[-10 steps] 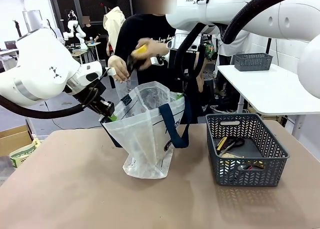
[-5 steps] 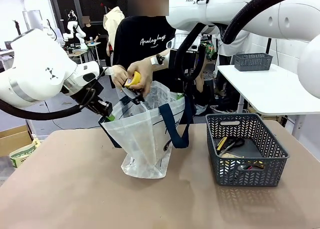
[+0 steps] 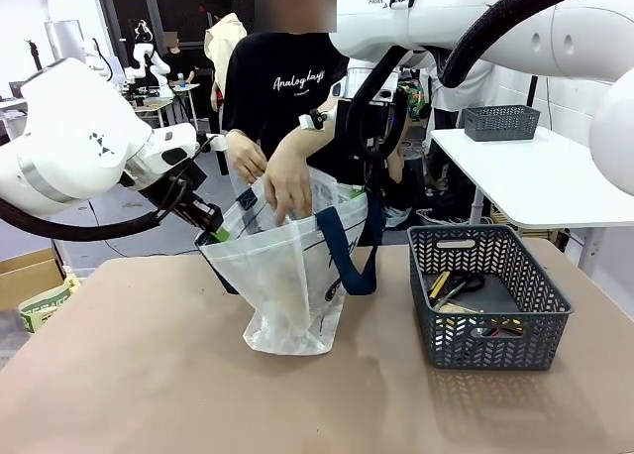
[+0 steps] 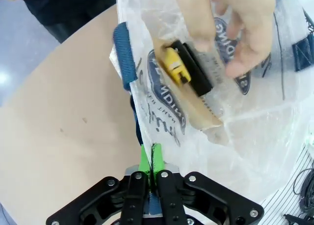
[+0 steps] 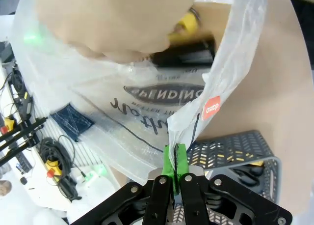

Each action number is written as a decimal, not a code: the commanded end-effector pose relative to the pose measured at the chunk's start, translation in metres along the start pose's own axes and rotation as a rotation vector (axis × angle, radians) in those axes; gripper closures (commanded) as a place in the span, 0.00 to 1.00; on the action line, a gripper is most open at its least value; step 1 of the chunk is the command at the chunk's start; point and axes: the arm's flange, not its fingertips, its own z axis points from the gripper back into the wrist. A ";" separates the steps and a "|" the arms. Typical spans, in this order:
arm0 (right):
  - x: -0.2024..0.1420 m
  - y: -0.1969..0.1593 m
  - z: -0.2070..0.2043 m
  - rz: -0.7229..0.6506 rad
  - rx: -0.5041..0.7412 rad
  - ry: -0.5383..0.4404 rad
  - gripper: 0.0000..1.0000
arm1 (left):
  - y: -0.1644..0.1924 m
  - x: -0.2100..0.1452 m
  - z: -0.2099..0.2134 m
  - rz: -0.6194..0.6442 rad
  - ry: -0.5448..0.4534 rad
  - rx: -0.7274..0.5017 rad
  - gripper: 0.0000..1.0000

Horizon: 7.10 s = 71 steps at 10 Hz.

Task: Transfer purchased items from the store into the shopping bag.
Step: Move the Reusable shopping bag to the right side of the table.

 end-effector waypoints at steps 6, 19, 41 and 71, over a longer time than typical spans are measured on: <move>0.000 0.000 0.000 0.000 0.000 0.000 1.00 | 0.000 -0.001 0.000 -0.007 0.004 -0.003 1.00; 0.000 0.000 0.000 0.000 0.000 0.000 1.00 | 0.000 -0.001 0.000 -0.007 0.004 -0.003 1.00; 0.000 0.000 0.000 0.000 0.000 0.000 1.00 | 0.000 -0.001 0.000 -0.007 0.004 -0.003 1.00; 0.000 0.000 0.000 0.000 0.000 0.000 1.00 | 0.000 -0.001 0.000 -0.007 0.004 -0.003 1.00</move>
